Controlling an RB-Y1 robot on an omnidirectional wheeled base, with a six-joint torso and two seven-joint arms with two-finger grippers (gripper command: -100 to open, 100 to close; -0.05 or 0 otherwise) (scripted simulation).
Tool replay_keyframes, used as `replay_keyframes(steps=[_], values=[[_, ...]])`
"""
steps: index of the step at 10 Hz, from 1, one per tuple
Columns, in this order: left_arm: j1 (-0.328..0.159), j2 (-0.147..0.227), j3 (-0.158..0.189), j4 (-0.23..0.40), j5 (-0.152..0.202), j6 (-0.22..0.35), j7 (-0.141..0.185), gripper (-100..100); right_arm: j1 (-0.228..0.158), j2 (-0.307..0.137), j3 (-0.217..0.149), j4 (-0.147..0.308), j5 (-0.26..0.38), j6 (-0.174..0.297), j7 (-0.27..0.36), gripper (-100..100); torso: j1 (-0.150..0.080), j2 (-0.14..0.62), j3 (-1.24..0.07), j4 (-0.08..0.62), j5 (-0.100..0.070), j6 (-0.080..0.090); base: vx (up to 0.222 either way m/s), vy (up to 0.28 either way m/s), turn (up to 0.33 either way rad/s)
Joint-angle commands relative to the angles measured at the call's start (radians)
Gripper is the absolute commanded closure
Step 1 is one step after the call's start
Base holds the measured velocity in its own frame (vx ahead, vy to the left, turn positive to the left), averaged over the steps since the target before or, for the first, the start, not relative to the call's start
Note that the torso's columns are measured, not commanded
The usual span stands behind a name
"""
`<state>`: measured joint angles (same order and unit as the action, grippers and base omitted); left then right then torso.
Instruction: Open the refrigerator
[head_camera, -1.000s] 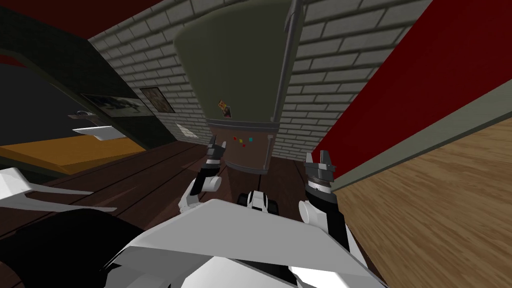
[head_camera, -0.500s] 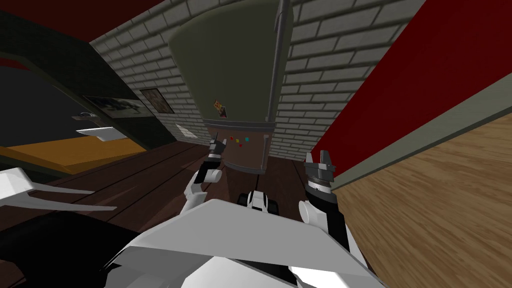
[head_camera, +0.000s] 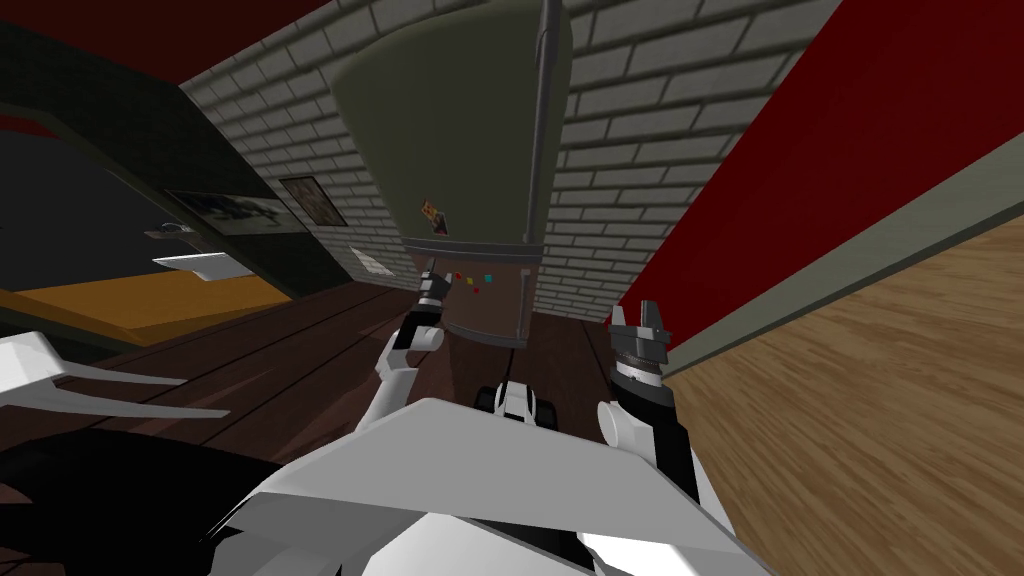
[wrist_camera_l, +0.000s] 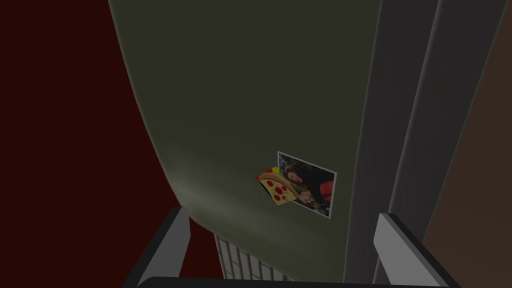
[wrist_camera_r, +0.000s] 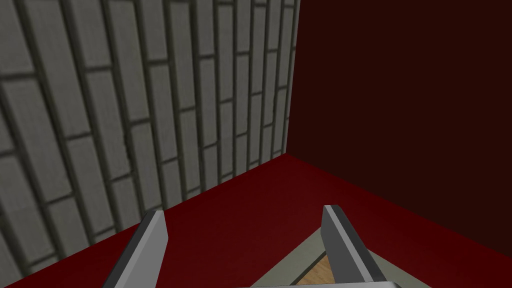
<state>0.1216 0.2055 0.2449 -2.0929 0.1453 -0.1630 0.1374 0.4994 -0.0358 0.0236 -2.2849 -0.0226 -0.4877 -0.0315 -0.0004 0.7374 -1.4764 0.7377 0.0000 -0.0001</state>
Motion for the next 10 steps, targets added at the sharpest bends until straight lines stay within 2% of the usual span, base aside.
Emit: replay_keyframes(steps=[1,2,3,4,5,6,7,8,9,10], values=[[-0.077,0.013,0.036,0.055,0.022,0.055,-0.003,-100,0.0,0.0,0.0,0.0,0.0,0.0,0.0,0,0.001,0.001,0.0,0.0,0.0,0.0,0.009,-0.095,0.006],[-0.105,0.013,0.036,0.055,0.022,0.055,-0.003,-100,0.0,0.0,0.0,0.0,0.0,0.0,0.0,0,0.001,0.001,0.0,0.0,0.0,0.0,0.017,-0.092,0.007],[-0.135,0.022,0.062,0.089,0.039,0.09,-0.004,-100,0.0,0.0,0.0,0.0,0.0,0.0,0.0,0,0.001,0.0,0.0,0.0,0.0,0.0,0.021,-0.098,0.007],[-0.166,0.022,0.062,0.092,0.039,0.09,-0.004,-100,0.0,0.0,0.0,0.0,0.0,0.0,0.0,0,0.0,0.0,0.0,0.0,0.0,0.0,0.008,-0.1,0.009],[-0.202,0.03,0.09,0.129,0.055,0.126,-0.005,-100,0.0,0.0,0.0,0.0,0.0,0.0,0.0,0,0.0,0.001,0.001,0.0,0.0,0.0,-0.001,-0.125,0.008],[-0.23,0.03,0.09,0.129,0.055,0.126,-0.005,-100,0.0,0.0,0.0,0.0,0.0,0.0,0.0,0,-0.001,0.002,0.001,0.0,0.0,0.0,0.003,-0.115,0.01],[-0.26,0.036,0.119,0.168,0.072,0.162,-0.007,-100,0.0,0.0,0.0,0.0,0.0,0.0,0.0,0,0.0,0.001,0.001,0.0,0.0,0.0,0.007,-0.131,0.011],[-0.288,0.036,0.119,0.168,0.072,0.162,-0.007,-100,0.0,0.0,0.0,0.0,0.0,0.0,0.0,0,0.0,0.001,0.0,0.0,0.0,0.0,0.0,-0.115,0.01],[-0.321,0.042,0.149,0.207,0.087,0.197,-0.01,-100,0.0,0.0,0.0,0.0,0.0,0.0,0.0,0,0.001,0.001,0.0,0.0,0.0,0.0,0.011,-0.145,0.005],[-0.352,0.042,0.149,0.207,0.087,0.197,-0.01,-100,0.0,0.0,0.0,0.0,0.0,0.0,0.0,0,-0.001,0.0,0.0,0.0,0.0,0.0,0.01,-0.115,0.015]])
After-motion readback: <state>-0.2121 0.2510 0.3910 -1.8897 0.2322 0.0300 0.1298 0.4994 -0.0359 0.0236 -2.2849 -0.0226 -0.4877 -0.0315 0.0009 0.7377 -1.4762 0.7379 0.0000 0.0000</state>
